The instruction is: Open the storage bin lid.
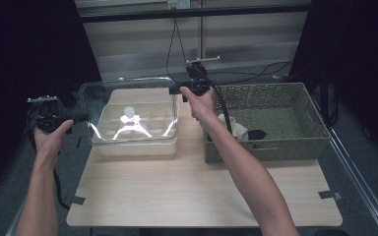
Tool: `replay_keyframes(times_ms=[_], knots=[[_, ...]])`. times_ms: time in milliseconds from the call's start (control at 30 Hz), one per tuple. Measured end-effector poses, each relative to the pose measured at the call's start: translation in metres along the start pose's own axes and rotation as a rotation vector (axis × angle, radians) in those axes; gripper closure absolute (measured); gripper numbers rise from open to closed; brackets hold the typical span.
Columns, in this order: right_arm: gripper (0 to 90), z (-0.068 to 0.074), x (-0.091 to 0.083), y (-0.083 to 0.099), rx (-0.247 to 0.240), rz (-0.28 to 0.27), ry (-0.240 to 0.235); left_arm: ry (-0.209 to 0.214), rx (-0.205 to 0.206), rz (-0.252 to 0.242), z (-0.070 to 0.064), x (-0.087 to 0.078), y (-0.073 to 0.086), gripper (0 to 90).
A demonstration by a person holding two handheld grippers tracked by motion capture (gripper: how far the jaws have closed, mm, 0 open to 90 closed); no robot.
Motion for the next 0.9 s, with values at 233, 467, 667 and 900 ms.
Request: replay_keyframes(times_ms=[233,467,667,900], knots=[[75.6,0.006,-0.010,0.000,-0.010,-0.021,-0.013,0.012,0.023,-0.009,-0.005,-0.008,-0.003,74.7],[75.6,0.007,-0.017,0.005,-0.007,-0.031,-0.017,0.020,0.046,-0.006,-0.011,-0.009,0.000,74.7],[76.2,0.014,-0.024,0.008,-0.020,-0.044,-0.029,0.020,0.049,-0.009,-0.013,-0.013,0.002,74.6],[76.4,0.017,-0.028,0.016,-0.031,-0.044,-0.037,0.012,0.058,-0.003,-0.017,-0.018,0.008,74.7]])
Point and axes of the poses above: each handheld gripper's, and its own axes: x roughly forward along the jaws, y roughly out of its underside, z roughly to its left, the point moved 4 cm from there along x, roughly forward along the jaws, and after that the axes turned 2 degrees about z, right-handed, at the moved point
